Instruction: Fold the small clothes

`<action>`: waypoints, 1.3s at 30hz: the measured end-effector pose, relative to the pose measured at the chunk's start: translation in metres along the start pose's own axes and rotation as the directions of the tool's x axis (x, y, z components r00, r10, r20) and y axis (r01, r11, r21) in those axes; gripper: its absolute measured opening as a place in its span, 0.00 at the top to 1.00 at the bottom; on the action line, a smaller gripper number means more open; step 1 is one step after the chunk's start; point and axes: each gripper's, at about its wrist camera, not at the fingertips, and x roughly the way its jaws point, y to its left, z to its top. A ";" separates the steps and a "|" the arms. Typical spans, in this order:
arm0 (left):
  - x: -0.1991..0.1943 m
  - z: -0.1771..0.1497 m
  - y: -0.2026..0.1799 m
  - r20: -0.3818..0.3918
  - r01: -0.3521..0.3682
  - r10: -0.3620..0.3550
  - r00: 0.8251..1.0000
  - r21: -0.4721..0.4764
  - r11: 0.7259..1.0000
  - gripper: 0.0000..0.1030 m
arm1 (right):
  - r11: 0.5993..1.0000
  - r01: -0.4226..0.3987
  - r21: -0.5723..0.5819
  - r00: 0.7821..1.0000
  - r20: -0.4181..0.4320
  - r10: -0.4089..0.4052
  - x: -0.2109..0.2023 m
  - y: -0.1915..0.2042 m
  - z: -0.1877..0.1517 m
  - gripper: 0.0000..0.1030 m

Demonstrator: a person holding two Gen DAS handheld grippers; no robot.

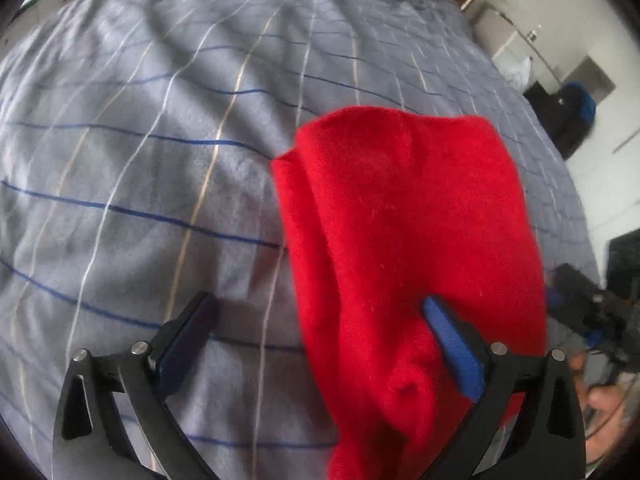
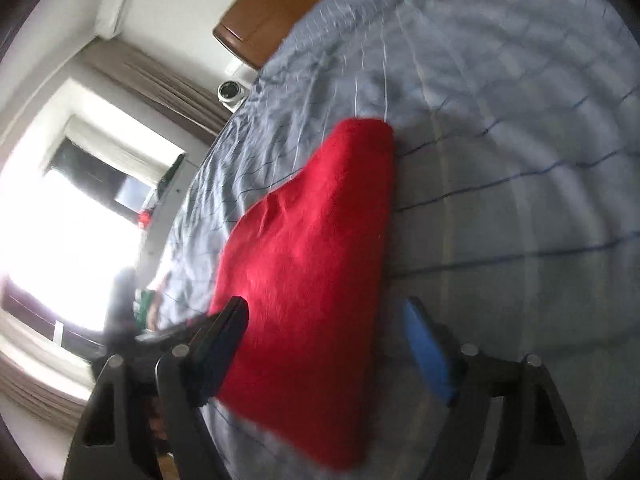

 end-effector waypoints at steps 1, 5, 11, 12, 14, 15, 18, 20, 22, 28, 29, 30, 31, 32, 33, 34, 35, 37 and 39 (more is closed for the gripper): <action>0.001 0.001 0.000 -0.004 0.002 -0.002 1.000 0.001 1.000 0.00 | 1.000 -0.024 0.017 0.999 -0.023 0.024 0.017 -0.001 0.004 0.26; 0.011 0.002 -0.011 -0.026 -0.062 0.064 0.998 0.073 0.995 0.00 | 0.989 0.103 -0.105 0.993 -0.048 -0.109 0.063 0.018 0.001 0.51; 0.000 -0.009 -0.034 0.032 -0.012 0.008 0.999 0.130 0.991 0.74 | 0.796 0.376 -0.474 0.924 0.129 -0.360 0.068 0.086 -0.025 0.68; -0.005 -0.012 -0.041 0.054 -0.028 0.020 0.998 0.151 0.988 0.77 | 0.776 0.387 -0.497 0.920 0.149 -0.363 0.066 0.091 -0.028 0.70; -0.024 -0.016 -0.050 0.098 -0.024 0.008 0.995 0.159 0.987 0.78 | 0.760 0.387 -0.523 0.922 0.191 -0.338 0.054 0.104 -0.029 0.71; -0.040 -0.017 -0.054 0.132 0.010 -0.031 0.991 0.153 0.988 0.78 | 0.757 0.381 -0.531 0.924 0.209 -0.319 0.046 0.112 -0.030 0.71; -0.081 -0.012 -0.066 0.225 0.020 -0.061 0.972 0.179 0.984 0.78 | 0.736 0.372 -0.566 0.926 0.283 -0.250 0.013 0.136 -0.030 0.72; -0.093 -0.010 -0.078 0.247 0.013 -0.065 0.967 0.205 0.979 0.74 | 0.738 0.359 -0.571 0.927 0.313 -0.208 -0.007 0.144 -0.020 0.72; -0.082 -0.011 -0.084 0.212 -0.005 -0.039 0.977 0.204 0.979 0.61 | 0.764 0.337 -0.550 0.935 0.293 -0.202 -0.021 0.135 -0.013 0.70; -0.057 -0.087 -0.064 0.140 -0.121 0.094 0.986 0.198 0.973 0.41 | 0.819 0.445 -0.362 0.895 0.144 -0.423 -0.048 0.035 -0.035 0.23; -0.063 -0.101 -0.065 0.166 -0.160 0.126 0.978 0.211 0.964 0.33 | 0.803 0.479 -0.354 0.876 0.147 -0.458 -0.062 0.020 -0.052 0.21; -0.074 -0.117 -0.069 0.210 -0.214 0.166 0.964 0.232 0.949 0.26 | 0.800 0.492 -0.344 0.870 0.153 -0.469 -0.075 0.011 -0.063 0.15; -0.084 -0.128 -0.074 0.248 -0.252 0.190 0.950 0.248 0.935 0.22 | 0.795 0.508 -0.331 0.861 0.162 -0.482 -0.088 0.004 -0.075 0.11; -0.101 -0.144 -0.084 0.318 -0.310 0.221 0.922 0.265 0.913 0.12 | 0.781 0.537 -0.318 0.843 0.181 -0.506 -0.104 0.002 -0.091 0.11; -0.116 -0.154 -0.092 0.370 -0.352 0.242 0.897 0.267 0.897 0.03 | 0.776 0.546 -0.316 0.837 0.195 -0.510 -0.115 0.003 -0.102 0.11; -0.128 -0.158 -0.098 0.415 -0.383 0.255 0.874 0.263 0.886 0.01 | 0.774 0.549 -0.315 0.836 0.210 -0.508 -0.128 0.007 -0.112 0.11; -0.142 -0.164 -0.106 0.465 -0.412 0.263 0.845 0.253 0.875 0.01 | 0.770 0.555 -0.313 0.831 0.244 -0.500 -0.144 0.018 -0.126 0.11; -0.172 -0.177 -0.122 0.547 -0.460 0.281 0.788 0.221 0.860 0.00 | 0.761 0.567 -0.315 0.819 0.309 -0.483 -0.168 0.038 -0.141 0.10; -0.199 -0.183 -0.134 0.607 -0.481 0.294 0.738 0.169 0.860 0.00 | 0.739 0.596 -0.314 0.778 0.454 -0.435 -0.203 0.073 -0.163 0.10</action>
